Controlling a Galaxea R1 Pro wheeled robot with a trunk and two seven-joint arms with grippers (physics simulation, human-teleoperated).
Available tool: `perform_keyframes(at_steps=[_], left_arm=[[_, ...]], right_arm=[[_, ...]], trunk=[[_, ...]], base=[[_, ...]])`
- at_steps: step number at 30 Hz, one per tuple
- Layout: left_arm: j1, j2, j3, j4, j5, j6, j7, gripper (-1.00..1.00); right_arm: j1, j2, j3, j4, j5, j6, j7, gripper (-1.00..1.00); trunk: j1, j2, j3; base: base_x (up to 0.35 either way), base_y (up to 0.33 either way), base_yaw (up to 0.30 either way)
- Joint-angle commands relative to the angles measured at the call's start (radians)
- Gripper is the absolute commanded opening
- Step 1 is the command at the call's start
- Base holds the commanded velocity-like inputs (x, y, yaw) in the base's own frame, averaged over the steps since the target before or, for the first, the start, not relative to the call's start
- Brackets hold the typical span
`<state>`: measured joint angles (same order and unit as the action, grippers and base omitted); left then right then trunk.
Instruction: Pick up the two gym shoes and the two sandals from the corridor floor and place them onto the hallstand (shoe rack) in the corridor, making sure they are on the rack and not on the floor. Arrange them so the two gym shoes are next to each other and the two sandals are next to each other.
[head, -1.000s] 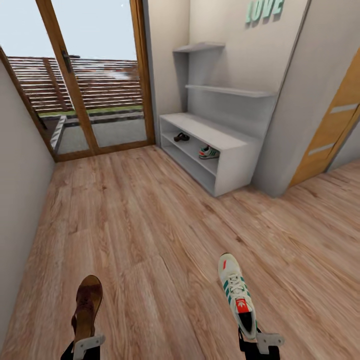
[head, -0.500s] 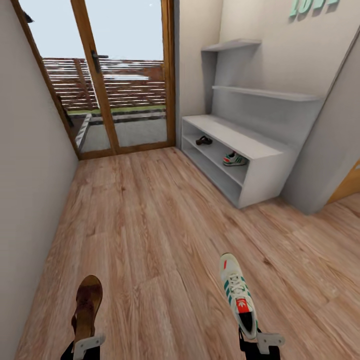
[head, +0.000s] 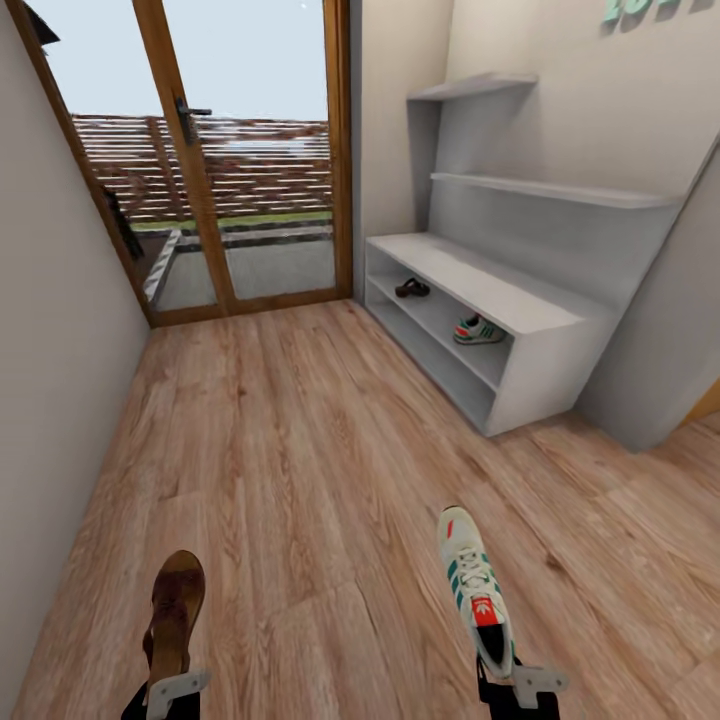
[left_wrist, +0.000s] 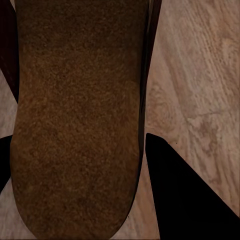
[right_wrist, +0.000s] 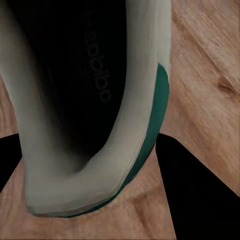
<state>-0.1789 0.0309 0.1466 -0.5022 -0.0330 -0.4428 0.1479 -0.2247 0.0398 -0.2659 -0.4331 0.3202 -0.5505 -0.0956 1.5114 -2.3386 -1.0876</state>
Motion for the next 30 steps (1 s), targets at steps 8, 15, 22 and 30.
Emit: perform_keyframes(at_steps=[8,15,22,30], left_arm=[[-0.001,0.000,0.001,0.001,-0.007,-0.002,0.004,-1.00],[-0.001,0.000,0.001,0.001,-0.007,-0.002,0.004,-1.00],[-0.001,0.000,0.001,0.001,-0.007,-0.002,0.004,-1.00],[-0.001,0.000,0.001,0.001,-0.007,-0.002,0.004,-1.00]], right_arm=[[-0.001,-0.003,-0.004,0.000,0.012,-0.003,-0.003,-1.00],[-0.001,-0.003,-0.004,0.002,0.014,-0.003,-0.004,-1.00],[-0.001,-0.002,-0.004,0.002,0.014,-0.003,-0.004,-1.00],[-0.001,-0.003,-0.004,0.002,0.014,-0.003,-0.004,-1.00]], trunk=[[0.000,0.000,-0.001],[0.000,0.000,-0.001],[0.000,0.000,-0.001],[0.000,0.000,0.004]], base=[[0.337,0.000,0.000],[0.338,0.000,0.000],[0.338,0.000,0.000],[0.337,0.000,0.000]])
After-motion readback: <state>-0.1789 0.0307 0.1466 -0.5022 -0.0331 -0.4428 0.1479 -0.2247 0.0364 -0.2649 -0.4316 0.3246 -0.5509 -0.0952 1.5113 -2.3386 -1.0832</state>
